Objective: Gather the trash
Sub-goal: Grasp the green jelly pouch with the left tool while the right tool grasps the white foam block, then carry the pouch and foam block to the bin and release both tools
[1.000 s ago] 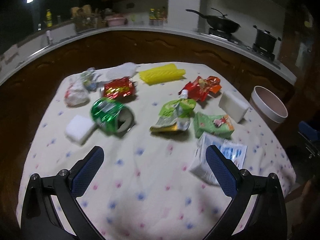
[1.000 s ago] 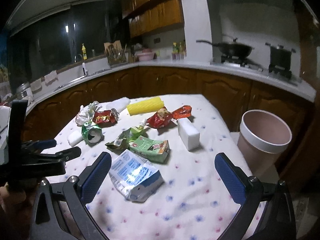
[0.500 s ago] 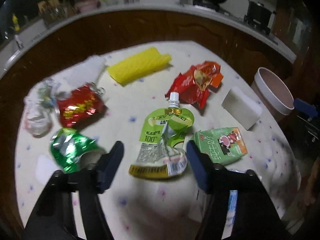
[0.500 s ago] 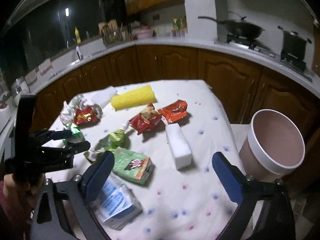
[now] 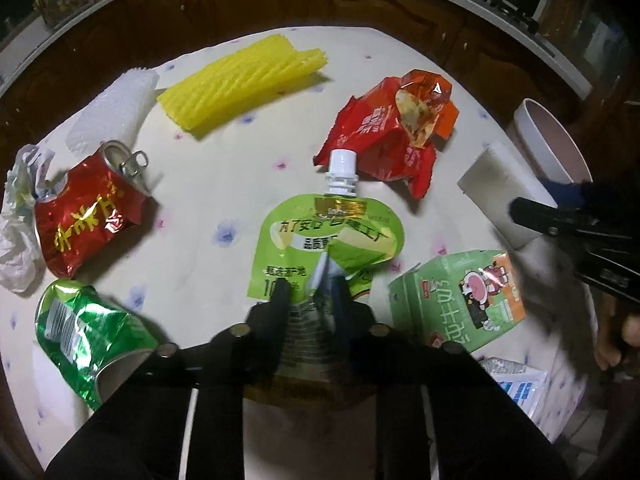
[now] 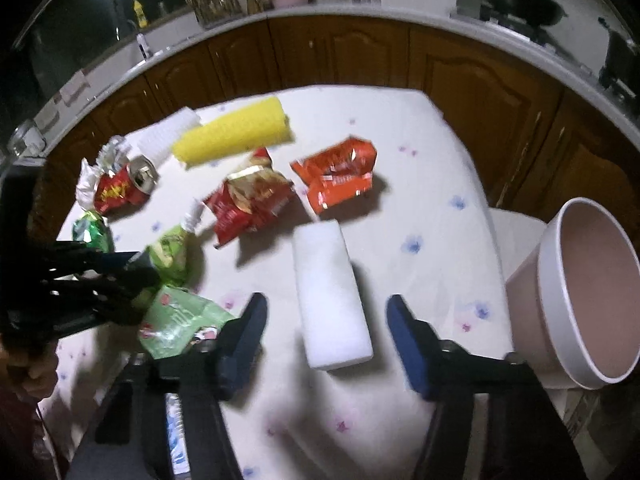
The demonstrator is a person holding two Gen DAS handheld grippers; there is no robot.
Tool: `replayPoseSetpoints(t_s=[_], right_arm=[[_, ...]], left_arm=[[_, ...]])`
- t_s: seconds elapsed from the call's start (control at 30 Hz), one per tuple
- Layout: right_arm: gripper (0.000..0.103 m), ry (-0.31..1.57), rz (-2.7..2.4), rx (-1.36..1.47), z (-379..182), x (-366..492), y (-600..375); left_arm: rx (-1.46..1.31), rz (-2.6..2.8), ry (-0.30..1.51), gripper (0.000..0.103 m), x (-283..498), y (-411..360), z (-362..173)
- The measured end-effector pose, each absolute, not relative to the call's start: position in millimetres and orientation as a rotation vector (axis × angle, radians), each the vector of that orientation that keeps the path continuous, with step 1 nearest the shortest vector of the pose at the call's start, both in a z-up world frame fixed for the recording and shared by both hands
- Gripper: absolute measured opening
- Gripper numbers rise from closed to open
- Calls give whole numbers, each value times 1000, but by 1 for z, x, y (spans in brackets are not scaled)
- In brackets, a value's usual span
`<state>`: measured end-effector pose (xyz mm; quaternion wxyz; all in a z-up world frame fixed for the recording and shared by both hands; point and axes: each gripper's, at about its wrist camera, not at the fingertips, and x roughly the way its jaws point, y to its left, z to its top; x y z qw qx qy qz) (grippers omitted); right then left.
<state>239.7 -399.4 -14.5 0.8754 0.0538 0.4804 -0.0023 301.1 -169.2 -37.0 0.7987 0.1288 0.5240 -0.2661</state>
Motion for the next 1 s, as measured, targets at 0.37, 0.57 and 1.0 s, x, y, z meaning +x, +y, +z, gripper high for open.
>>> replayPoseSetpoints(t_s=[0.37, 0.57, 1.0], right_arm=[[32, 941, 6, 185, -2, 222, -407], [32, 897, 33, 232, 14, 204, -405], [32, 797, -39, 289, 49, 150, -440]], left_arm=[[227, -595, 1097, 11, 295, -157, -28], [196, -618, 1024, 11, 278, -150, 4], [191, -780, 877, 11, 229, -204, 82]])
